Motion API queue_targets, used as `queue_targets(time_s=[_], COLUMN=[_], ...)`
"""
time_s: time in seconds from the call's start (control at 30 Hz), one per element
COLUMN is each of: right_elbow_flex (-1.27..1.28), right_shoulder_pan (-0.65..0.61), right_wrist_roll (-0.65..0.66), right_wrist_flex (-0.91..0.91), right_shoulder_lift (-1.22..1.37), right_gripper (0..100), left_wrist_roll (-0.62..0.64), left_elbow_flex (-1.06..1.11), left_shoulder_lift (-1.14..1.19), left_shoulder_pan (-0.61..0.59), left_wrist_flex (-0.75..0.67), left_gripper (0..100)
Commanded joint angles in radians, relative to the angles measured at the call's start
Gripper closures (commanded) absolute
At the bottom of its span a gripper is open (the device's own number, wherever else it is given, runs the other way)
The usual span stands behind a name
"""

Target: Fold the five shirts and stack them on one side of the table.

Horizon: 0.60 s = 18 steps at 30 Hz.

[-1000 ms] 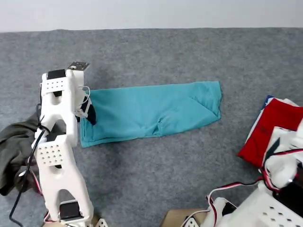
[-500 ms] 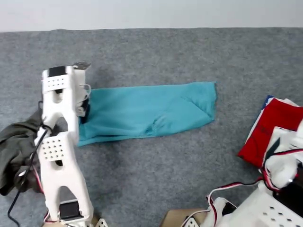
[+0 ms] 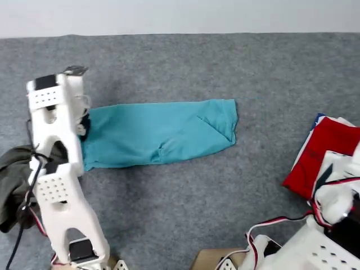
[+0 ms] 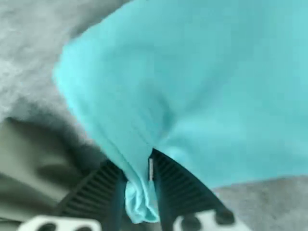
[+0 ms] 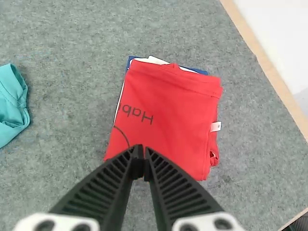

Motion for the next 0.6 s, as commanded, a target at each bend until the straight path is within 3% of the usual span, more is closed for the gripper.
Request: queue_targets(time_s=[0.0,0.33,0.57], right_elbow_flex=[0.000,0.005,0.075], right_shoulder_pan=[-0.012,-0.012,-0.012], right_wrist_roll=[0.000,0.000,0.000], right_wrist_flex=[0.024,0.027,0.027], right_shoulder_lift=[-0.013,-0.013,-0.016], right_gripper=[98.8,98.8,98.8], left_wrist_roll=[-0.012,-0.008,0.078], left_elbow_flex=[0.033,0.054,-0.104], left_shoulder_lift=[-0.149,-0.302,-0.258], left_shoulder_pan=[0.107,0.454,0.594], left_wrist_flex=[0.029,0.028,0.028], left_gripper=[100,100,100])
